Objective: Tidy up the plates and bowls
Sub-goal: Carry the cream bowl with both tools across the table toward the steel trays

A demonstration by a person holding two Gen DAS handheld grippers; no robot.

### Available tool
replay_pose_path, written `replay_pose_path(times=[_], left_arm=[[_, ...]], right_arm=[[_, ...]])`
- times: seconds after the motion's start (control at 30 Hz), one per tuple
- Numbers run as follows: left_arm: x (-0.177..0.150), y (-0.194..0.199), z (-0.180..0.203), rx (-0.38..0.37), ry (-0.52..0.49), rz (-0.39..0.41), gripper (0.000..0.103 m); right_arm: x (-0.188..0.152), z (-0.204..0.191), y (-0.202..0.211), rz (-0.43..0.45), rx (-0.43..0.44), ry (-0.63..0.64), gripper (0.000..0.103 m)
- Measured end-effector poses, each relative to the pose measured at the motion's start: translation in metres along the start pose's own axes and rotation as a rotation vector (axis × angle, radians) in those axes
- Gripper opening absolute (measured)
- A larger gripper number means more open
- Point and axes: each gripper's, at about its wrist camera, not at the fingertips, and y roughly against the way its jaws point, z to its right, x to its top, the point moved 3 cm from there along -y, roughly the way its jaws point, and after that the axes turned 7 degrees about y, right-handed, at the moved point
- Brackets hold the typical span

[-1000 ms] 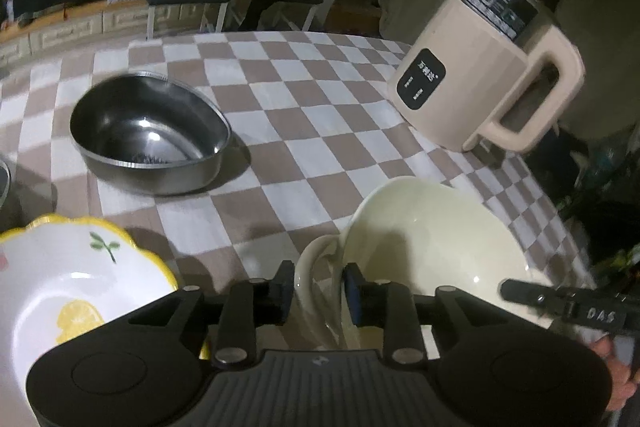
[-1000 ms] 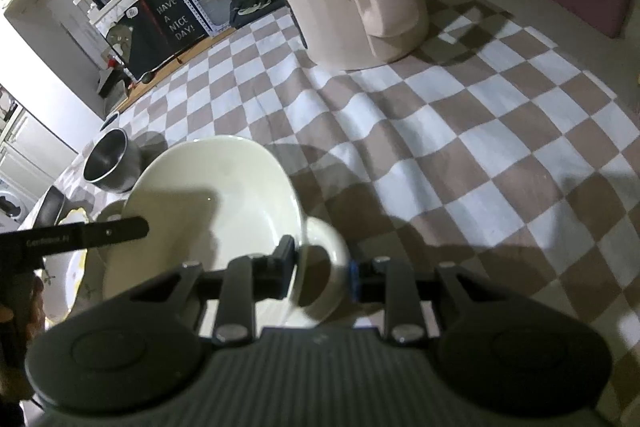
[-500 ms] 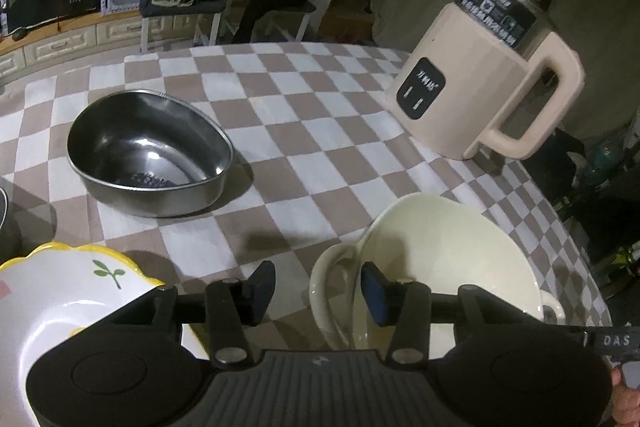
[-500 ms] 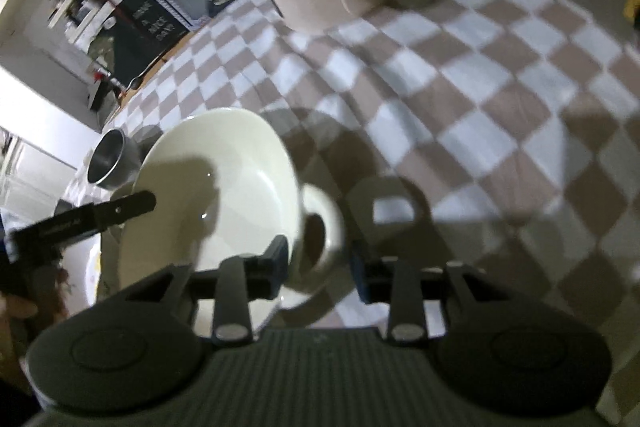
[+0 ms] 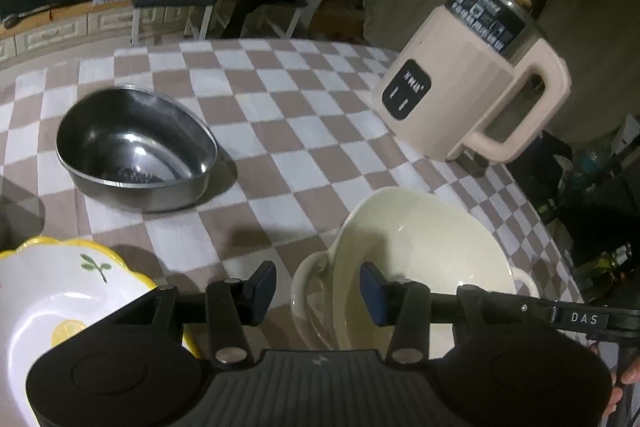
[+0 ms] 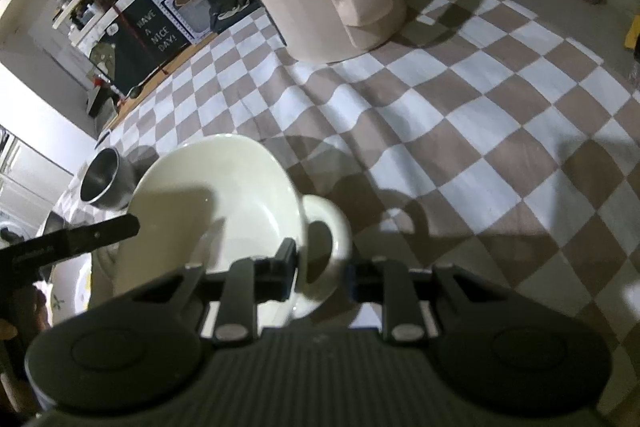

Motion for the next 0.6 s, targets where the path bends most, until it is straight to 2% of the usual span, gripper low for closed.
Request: replay_pose_path(times=[0.07,0.1,0.2,0.6], left_arm=[[-0.0008,-0.0024,-0.0018,-0.017,0.028,-0.018,0.038],[-0.0012,-0.0035,-0.0020,-0.023,0.035,-0.026,0.030],[-0.0029,-0.0057,-0.0014,0.004,0.018,-0.029,0.022],[-0.0076,-0.0030,-0.0014,0.010,0.009,-0.016,0.022]], right_arm=[[0.0008,-0.0019,-0.0006,0.001,-0.006,0.009,0.030],[0.0014,-0.0029,-0.0014,0.001,-0.007,0.011,0.030],[0.0019,-0.0042,-0.0021,0.001,-0.006,0.014,0.031],[0.0023,-0.0025,-0.0005,0.026,-0.014,0.058,0.031]])
